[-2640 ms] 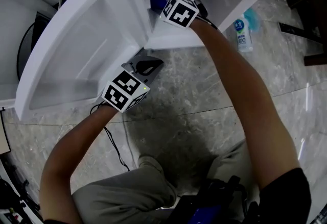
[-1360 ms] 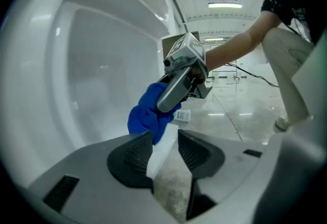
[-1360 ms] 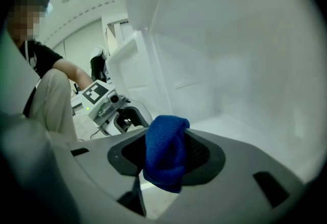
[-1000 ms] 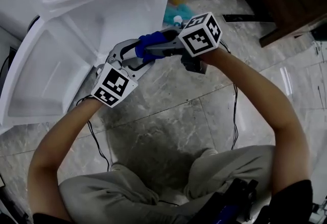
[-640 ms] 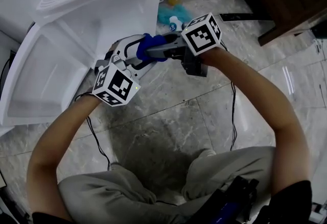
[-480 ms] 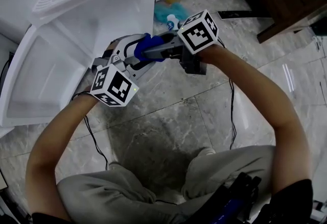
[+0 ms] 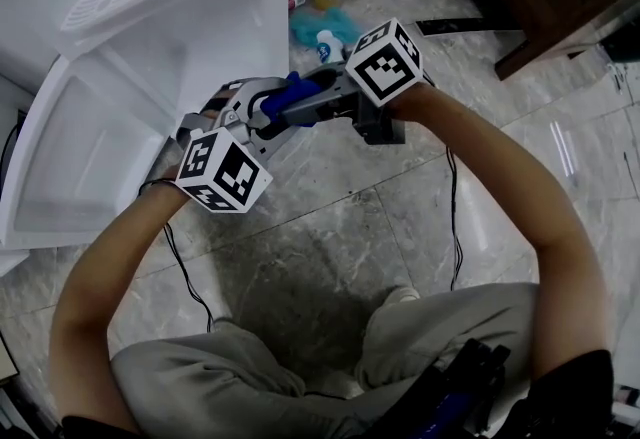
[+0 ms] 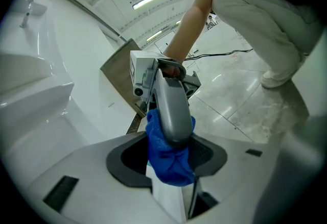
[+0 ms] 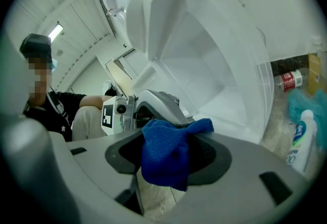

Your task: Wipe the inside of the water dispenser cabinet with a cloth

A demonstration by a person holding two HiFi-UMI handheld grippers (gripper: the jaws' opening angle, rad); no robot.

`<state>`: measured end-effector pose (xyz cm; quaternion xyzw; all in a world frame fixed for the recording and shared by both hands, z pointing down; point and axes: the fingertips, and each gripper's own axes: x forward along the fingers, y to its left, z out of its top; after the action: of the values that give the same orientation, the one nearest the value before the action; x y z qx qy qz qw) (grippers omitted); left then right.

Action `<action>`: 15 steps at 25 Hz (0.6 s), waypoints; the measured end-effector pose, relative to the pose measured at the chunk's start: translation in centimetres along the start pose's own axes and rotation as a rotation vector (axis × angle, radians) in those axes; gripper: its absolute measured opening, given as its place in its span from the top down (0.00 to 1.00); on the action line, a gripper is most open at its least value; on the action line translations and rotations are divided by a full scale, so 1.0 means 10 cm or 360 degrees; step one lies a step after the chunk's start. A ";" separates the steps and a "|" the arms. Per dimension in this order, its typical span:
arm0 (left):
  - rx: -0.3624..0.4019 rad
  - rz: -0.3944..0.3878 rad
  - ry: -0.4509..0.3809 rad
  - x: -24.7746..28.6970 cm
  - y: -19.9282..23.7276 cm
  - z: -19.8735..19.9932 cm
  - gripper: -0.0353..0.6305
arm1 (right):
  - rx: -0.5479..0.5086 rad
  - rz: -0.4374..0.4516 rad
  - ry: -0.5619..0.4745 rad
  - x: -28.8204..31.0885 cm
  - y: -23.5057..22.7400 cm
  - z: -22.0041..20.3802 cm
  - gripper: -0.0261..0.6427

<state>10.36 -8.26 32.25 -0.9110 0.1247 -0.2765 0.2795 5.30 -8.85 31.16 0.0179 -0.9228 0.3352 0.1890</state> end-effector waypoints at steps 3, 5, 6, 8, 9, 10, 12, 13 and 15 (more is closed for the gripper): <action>-0.0023 -0.0024 -0.0008 -0.02 0.01 0.03 0.68 | -0.0012 0.0052 -0.0009 -0.05 0.03 0.00 0.66; -0.0044 -0.0022 -0.0010 -0.04 0.04 0.02 0.70 | -0.0035 0.0066 -0.0040 -0.08 0.03 0.02 0.65; -0.0068 -0.0017 -0.0013 -0.05 0.06 0.01 0.71 | -0.0037 0.0061 -0.0059 -0.09 0.02 0.04 0.64; -0.0123 0.0003 -0.0018 -0.08 0.12 -0.02 0.71 | -0.0028 0.0044 -0.0092 -0.13 -0.01 0.09 0.64; -0.0140 0.0015 -0.0017 -0.09 0.15 -0.03 0.72 | -0.0023 0.0038 -0.0099 -0.15 -0.02 0.10 0.63; -0.0148 0.0026 -0.0012 -0.11 0.17 -0.05 0.72 | -0.0021 0.0035 -0.0100 -0.16 -0.03 0.11 0.63; -0.0154 0.0038 -0.0002 -0.13 0.19 -0.08 0.72 | -0.0022 0.0023 -0.0095 -0.20 -0.05 0.12 0.63; -0.0161 0.0040 0.0003 -0.13 0.19 -0.09 0.72 | -0.0020 0.0015 -0.0094 -0.22 -0.06 0.11 0.63; -0.0218 0.0034 0.0014 -0.13 0.20 -0.16 0.72 | -0.0013 -0.0016 -0.0095 -0.27 -0.11 0.08 0.63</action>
<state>8.28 -10.07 31.67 -0.9254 0.1542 -0.2683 0.2188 7.66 -10.47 30.28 0.0317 -0.9293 0.3298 0.1632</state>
